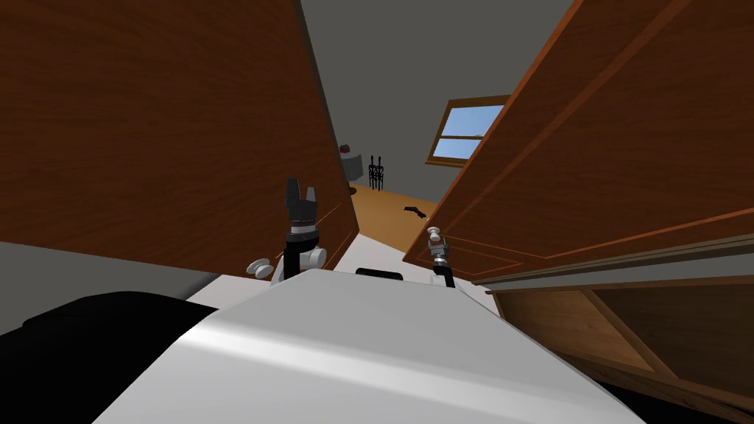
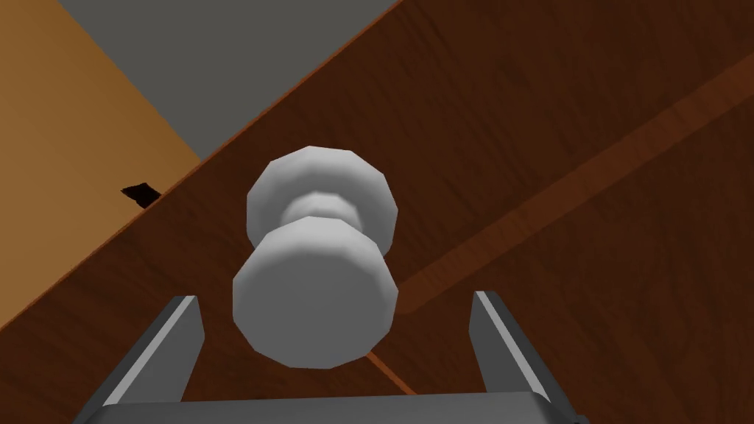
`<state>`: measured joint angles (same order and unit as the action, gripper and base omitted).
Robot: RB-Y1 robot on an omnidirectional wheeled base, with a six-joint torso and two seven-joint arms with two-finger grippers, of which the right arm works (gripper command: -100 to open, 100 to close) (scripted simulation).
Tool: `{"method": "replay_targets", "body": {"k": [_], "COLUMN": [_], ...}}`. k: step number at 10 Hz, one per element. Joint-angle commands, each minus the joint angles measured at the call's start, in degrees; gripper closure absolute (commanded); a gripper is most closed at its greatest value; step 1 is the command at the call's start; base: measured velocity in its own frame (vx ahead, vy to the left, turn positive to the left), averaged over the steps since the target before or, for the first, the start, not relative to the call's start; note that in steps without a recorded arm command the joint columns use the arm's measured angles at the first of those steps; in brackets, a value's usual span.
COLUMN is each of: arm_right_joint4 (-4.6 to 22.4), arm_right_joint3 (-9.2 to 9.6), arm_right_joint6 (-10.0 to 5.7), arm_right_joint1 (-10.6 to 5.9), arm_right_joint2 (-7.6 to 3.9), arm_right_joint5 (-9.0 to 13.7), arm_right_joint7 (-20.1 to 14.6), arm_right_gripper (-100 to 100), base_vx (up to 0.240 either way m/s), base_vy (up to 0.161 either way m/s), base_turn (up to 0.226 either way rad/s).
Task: Pull the door open
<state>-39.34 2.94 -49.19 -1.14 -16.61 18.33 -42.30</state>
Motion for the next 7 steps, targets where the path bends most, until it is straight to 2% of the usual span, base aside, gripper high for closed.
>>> {"method": "replay_targets", "body": {"k": [1,7], "arm_right_joint4": [-0.2,-1.17], "arm_right_joint3": [0.34,2.76], "arm_right_joint6": [0.13,0.77], "arm_right_joint1": [0.03,-0.22], "arm_right_joint2": [0.06,0.56], "arm_right_joint5": [0.55,4.48], "arm_right_joint7": [-2.18,-11.24], "arm_right_gripper": [-100,-100], "base_vx": [-0.053,-0.057], "base_vy": [0.004,-0.011], "base_turn": [0.005,0.011]}}
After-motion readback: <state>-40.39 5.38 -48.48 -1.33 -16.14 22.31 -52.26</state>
